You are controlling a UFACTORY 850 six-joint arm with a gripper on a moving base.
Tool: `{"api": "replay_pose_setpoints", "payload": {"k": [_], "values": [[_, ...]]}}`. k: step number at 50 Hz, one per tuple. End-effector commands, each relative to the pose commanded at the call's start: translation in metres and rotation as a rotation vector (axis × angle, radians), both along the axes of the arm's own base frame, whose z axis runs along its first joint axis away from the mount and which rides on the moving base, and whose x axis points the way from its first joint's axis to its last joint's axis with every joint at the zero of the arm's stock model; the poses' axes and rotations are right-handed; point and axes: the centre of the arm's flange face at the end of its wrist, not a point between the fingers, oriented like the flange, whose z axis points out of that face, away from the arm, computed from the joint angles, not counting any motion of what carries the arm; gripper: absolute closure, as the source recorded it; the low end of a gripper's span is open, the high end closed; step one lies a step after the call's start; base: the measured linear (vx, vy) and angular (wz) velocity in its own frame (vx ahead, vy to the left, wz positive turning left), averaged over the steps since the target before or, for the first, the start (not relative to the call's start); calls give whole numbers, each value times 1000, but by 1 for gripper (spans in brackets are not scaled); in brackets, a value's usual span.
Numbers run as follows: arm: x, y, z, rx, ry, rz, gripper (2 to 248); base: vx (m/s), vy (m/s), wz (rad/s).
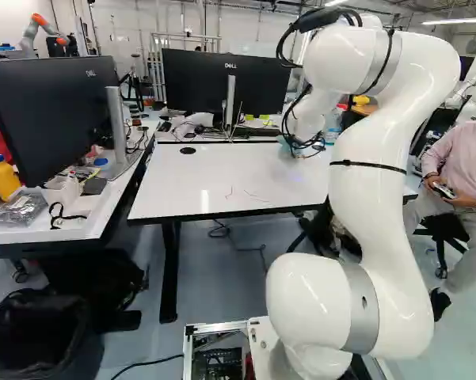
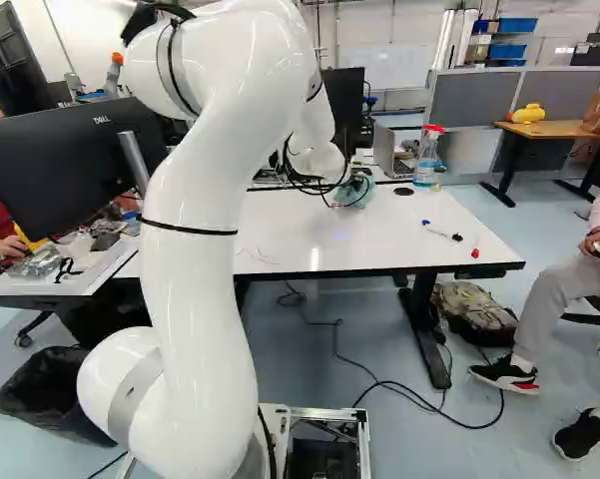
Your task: Clean the table with the green towel
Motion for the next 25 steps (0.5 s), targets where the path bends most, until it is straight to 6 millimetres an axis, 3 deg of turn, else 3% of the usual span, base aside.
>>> {"api": "replay_pose_setpoints", "payload": {"k": [8, 25], "values": [[-1, -12, 0, -1, -2, -18, 195, 0, 0, 0], [-1, -13, -3, 1, 1, -18, 195, 0, 0, 0]]}}
